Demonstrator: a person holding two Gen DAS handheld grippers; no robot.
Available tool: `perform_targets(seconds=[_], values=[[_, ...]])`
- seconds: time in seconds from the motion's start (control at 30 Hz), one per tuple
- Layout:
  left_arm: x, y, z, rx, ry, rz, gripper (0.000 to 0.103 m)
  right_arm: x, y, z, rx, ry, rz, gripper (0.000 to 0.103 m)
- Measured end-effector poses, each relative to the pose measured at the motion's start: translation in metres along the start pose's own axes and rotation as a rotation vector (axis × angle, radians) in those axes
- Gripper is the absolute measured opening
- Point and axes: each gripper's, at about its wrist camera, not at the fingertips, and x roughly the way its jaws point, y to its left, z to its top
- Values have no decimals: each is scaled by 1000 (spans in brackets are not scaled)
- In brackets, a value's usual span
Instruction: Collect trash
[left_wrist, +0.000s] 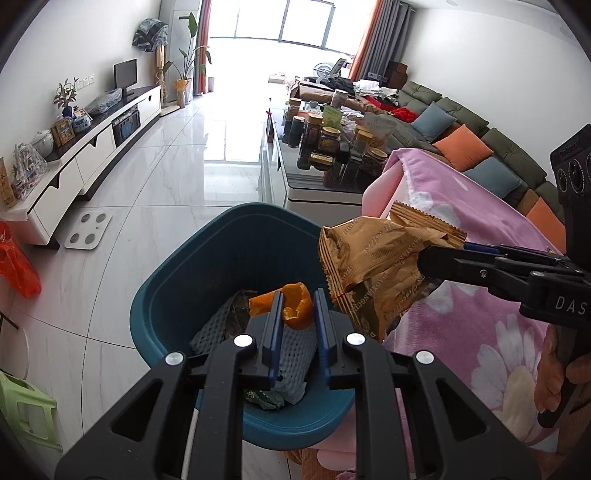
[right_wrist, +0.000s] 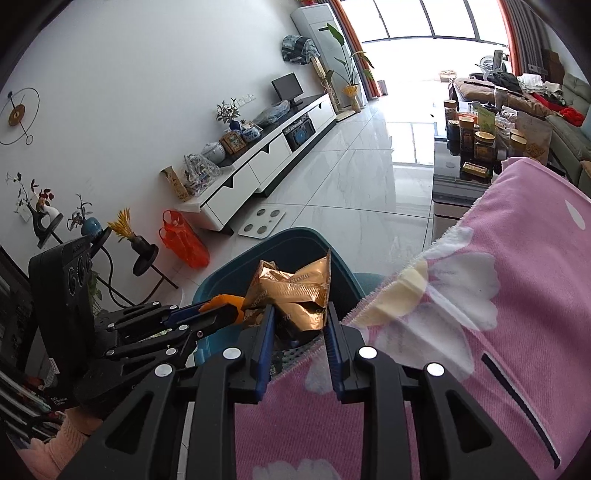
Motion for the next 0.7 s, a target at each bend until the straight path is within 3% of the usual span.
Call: perform_targets(seconds=[0.27, 0.47, 0.7], values=[[25, 12, -4, -40, 28, 18, 20, 32, 10, 4, -9, 73, -39, 33], [23, 11, -5, -57, 20, 27, 36, 31, 16, 6, -5, 69, -30, 35], [-5, -3, -1, -29, -59, 41, 59, 1, 6, 0, 23, 2, 0, 44]])
